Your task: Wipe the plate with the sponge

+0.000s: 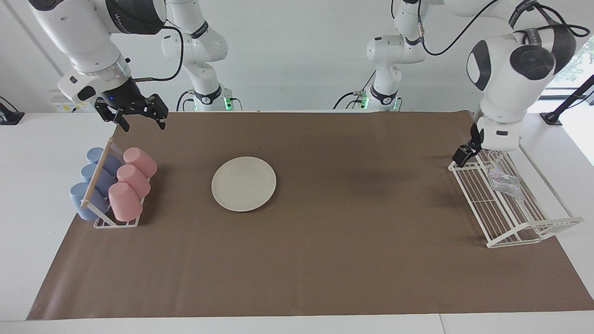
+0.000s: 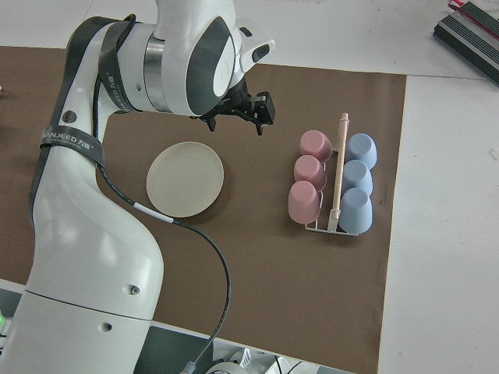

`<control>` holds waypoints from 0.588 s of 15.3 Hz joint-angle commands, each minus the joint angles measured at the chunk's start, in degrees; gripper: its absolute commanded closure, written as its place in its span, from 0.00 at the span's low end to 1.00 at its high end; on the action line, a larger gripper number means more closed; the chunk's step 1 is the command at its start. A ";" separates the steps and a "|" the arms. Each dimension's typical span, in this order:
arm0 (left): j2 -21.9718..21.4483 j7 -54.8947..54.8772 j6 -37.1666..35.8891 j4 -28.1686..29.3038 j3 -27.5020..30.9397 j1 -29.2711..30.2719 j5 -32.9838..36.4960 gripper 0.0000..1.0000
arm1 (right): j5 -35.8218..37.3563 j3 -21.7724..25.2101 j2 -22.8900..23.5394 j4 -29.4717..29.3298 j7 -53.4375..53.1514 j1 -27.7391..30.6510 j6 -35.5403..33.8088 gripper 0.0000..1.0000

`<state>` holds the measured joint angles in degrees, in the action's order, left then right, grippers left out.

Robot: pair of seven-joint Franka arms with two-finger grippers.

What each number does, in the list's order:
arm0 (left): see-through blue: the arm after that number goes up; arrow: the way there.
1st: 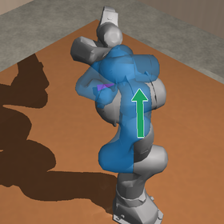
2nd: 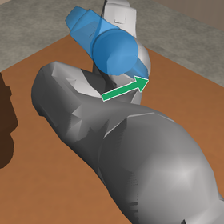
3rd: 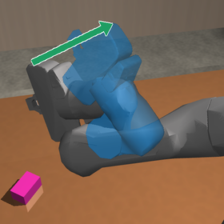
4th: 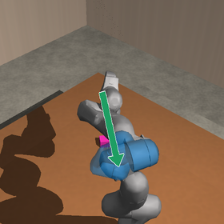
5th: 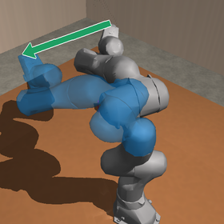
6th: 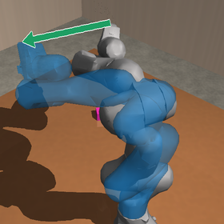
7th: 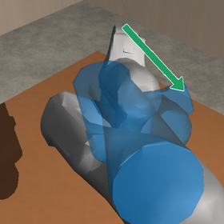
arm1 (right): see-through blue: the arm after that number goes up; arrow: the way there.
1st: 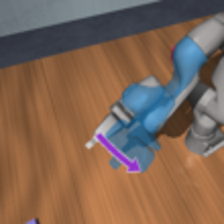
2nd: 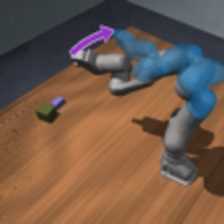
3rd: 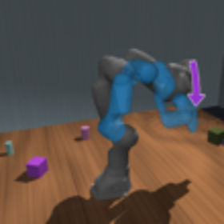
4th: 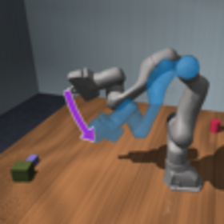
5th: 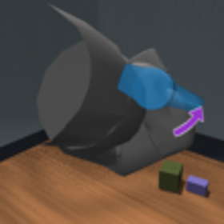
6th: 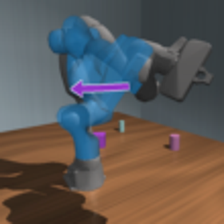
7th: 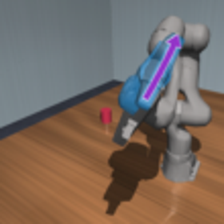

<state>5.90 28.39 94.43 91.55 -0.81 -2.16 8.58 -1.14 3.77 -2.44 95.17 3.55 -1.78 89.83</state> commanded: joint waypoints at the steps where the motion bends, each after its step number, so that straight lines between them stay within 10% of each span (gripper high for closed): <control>1: -5.89 -5.69 -2.14 0.56 -0.07 1.90 -4.54 0.00 | 0.34 -0.78 -0.37 0.27 -1.35 1.08 0.26 0.00; 9: -10.21 -14.40 -13.92 0.20 -0.42 0.93 -11.29 0.00 | 0.34 -0.78 -0.46 0.36 -1.35 1.17 0.26 0.00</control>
<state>-3.52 18.21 82.89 91.46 -1.94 -0.67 -0.11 -1.14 3.79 -2.44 95.18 3.50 -1.65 89.83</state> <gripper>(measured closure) 0.000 0.000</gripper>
